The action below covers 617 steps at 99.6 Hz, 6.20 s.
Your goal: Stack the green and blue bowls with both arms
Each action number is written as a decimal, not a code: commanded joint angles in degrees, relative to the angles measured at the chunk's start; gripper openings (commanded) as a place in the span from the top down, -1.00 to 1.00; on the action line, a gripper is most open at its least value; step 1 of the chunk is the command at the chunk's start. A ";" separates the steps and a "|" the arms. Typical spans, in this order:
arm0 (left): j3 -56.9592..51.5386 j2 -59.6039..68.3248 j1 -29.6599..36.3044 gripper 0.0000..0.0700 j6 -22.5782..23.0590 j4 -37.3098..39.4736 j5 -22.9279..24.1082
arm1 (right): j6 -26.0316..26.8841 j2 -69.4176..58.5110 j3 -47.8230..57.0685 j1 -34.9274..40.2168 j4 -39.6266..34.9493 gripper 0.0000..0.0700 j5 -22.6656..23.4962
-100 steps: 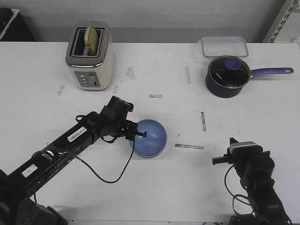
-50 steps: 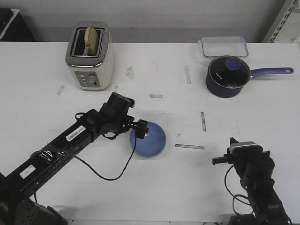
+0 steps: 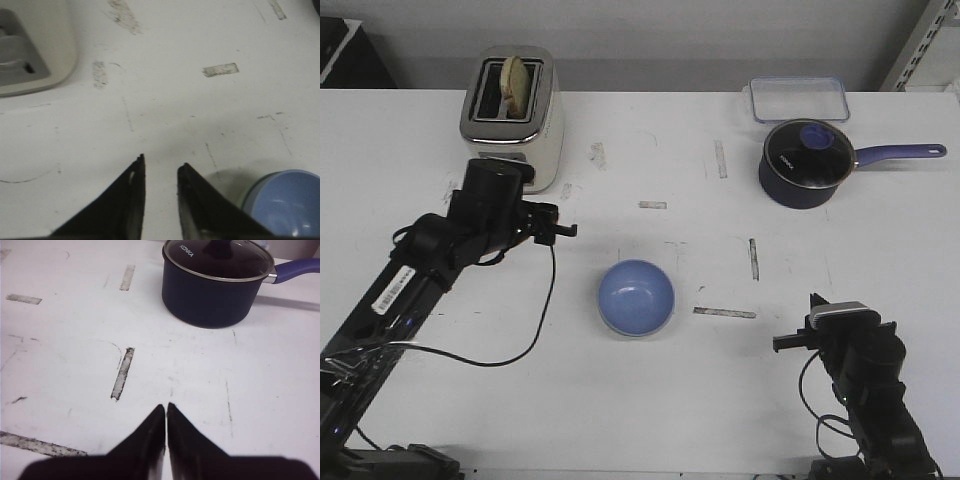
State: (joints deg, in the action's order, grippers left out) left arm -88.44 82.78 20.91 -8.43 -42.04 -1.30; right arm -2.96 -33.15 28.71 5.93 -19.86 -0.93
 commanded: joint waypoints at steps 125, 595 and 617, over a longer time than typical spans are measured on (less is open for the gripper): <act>55.04 -59.47 -22.71 1.00 10.78 22.91 -2.58 | 3.58 22.27 0.09 0.09 -8.74 1.00 -2.05; 87.71 -82.60 -22.71 0.99 10.56 48.11 -2.12 | 3.02 33.07 -27.98 -8.22 17.05 1.00 0.94; 87.71 -82.60 -22.71 0.99 10.56 48.11 -2.12 | 2.99 33.07 -27.98 -8.22 17.05 1.00 0.94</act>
State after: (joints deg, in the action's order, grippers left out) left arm -1.96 0.30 -1.76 2.22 5.39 -3.33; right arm -0.58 -0.10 0.84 -2.26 -3.55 0.16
